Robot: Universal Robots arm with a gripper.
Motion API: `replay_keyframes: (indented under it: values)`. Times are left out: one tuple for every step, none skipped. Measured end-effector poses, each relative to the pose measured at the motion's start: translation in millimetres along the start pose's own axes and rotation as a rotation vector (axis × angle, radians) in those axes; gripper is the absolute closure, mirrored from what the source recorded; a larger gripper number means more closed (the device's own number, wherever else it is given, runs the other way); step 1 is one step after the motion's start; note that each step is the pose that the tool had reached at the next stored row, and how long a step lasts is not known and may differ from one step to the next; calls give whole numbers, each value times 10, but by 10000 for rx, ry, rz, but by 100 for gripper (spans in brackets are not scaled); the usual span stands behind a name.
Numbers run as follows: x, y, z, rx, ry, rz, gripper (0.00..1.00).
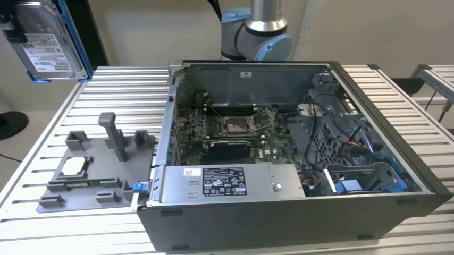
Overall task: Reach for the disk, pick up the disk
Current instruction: 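Pick up the disk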
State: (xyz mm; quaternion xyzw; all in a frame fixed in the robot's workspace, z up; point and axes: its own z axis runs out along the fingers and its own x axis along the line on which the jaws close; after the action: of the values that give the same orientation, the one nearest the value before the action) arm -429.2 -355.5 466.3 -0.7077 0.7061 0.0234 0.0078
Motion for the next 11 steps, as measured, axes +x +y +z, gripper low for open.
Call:
replay_keyframes:
  values:
    - [-1, 0, -18, 0, 0, 0, 100]
    - [-1, 1, -36, 1, 0, -1, 100]
    - [-2, 1, -54, 1, 0, 0, 100]
    - [-3, 2, -71, 2, -1, 0, 100]
    - [-4, 2, -90, 1, 0, -1, 100]
    - [-5, 2, -110, 0, 0, -1, 100]
    - [-6, 3, -134, 1, -1, -1, 100]
    - [-7, 3, -155, 1, -1, -1, 100]
    - [-8, 4, -175, 0, -1, 0, 100]
    - [-8, 4, -195, 0, -2, -1, 100]
    - [-9, 5, -213, 1, -1, 0, 100]
